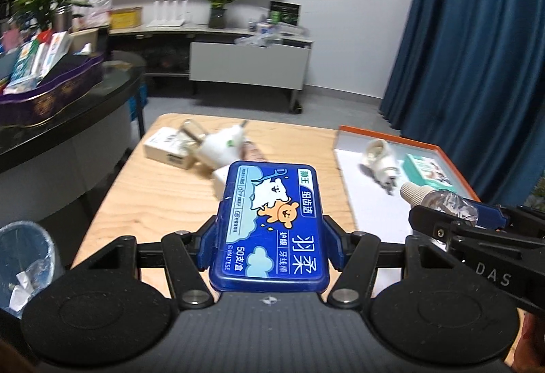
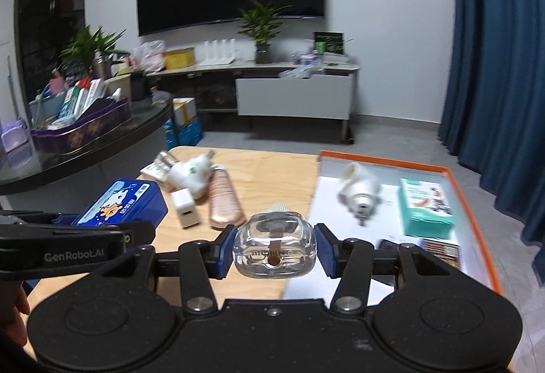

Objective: Organize rigid objects
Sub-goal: 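Carry the blue tin and glass bottle with both grippers over the white lid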

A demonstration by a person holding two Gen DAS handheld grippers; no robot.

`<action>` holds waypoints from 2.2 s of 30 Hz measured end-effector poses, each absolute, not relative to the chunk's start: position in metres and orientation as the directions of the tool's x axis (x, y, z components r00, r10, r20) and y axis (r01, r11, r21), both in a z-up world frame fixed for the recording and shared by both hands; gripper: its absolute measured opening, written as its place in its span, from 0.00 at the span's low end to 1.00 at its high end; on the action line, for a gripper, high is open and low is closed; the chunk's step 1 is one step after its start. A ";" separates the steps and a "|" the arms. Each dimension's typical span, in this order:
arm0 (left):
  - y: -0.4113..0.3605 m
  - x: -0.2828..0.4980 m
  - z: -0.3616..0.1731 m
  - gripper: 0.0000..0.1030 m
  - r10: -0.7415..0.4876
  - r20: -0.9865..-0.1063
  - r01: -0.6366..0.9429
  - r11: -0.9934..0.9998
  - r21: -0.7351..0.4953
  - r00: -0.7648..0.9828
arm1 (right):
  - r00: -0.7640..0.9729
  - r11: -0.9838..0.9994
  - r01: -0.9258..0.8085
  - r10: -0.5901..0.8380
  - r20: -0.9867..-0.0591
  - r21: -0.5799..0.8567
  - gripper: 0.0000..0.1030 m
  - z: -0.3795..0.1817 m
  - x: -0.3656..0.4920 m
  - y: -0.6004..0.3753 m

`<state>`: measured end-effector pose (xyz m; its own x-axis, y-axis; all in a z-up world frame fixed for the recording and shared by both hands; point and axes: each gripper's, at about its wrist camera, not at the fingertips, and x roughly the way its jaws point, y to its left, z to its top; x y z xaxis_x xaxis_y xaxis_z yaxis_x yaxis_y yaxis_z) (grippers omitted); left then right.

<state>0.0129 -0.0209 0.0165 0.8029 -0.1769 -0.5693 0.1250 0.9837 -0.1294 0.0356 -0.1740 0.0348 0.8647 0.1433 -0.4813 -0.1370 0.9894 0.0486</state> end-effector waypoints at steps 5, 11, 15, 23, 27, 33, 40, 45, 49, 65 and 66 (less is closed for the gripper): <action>-0.034 0.005 0.018 0.60 -0.207 -0.563 0.162 0.978 -0.130 0.800 | 0.869 0.993 -0.104 0.117 -0.481 0.052 0.58 0.031 0.020 -0.192; -0.053 0.004 0.019 0.60 -0.254 -0.563 0.214 0.967 -0.138 0.786 | 0.880 0.996 -0.064 0.086 -0.468 0.064 0.58 0.031 0.007 -0.211; -0.068 0.002 0.017 0.60 -0.281 -0.564 0.248 0.959 -0.137 0.776 | 0.887 0.997 -0.021 0.051 -0.458 0.070 0.58 0.031 -0.003 -0.228; -0.102 0.008 0.016 0.60 -0.338 -0.571 0.326 0.937 -0.127 0.748 | 0.896 0.993 0.083 -0.038 -0.441 0.082 0.58 0.032 -0.014 -0.263; -0.115 0.006 0.016 0.60 -0.360 -0.567 0.357 0.926 -0.121 0.741 | 0.896 0.989 0.114 -0.060 -0.441 0.097 0.58 0.030 -0.018 -0.275; -0.128 0.004 0.017 0.60 -0.376 -0.561 0.383 0.917 -0.112 0.737 | 0.896 0.984 0.138 -0.075 -0.437 0.114 0.58 0.029 -0.021 -0.285; -0.135 0.000 0.017 0.60 -0.382 -0.560 0.390 0.914 -0.111 0.735 | 0.899 0.981 0.146 -0.078 -0.431 0.127 0.58 0.030 -0.024 -0.292; -0.133 0.002 0.018 0.60 -0.377 -0.560 0.385 0.916 -0.110 0.738 | 0.900 0.981 0.145 -0.077 -0.430 0.129 0.58 0.030 -0.023 -0.291; -0.132 0.002 0.019 0.60 -0.377 -0.555 0.382 0.917 -0.113 0.741 | 0.901 0.982 0.141 -0.075 -0.428 0.125 0.58 0.031 -0.024 -0.290; -0.129 0.001 0.020 0.60 -0.371 -0.544 0.366 0.922 -0.122 0.753 | 0.903 0.984 0.133 -0.071 -0.424 0.119 0.58 0.034 -0.025 -0.288; -0.129 0.001 0.020 0.60 -0.369 -0.543 0.364 0.923 -0.123 0.754 | 0.903 0.984 0.133 -0.071 -0.423 0.118 0.58 0.034 -0.025 -0.287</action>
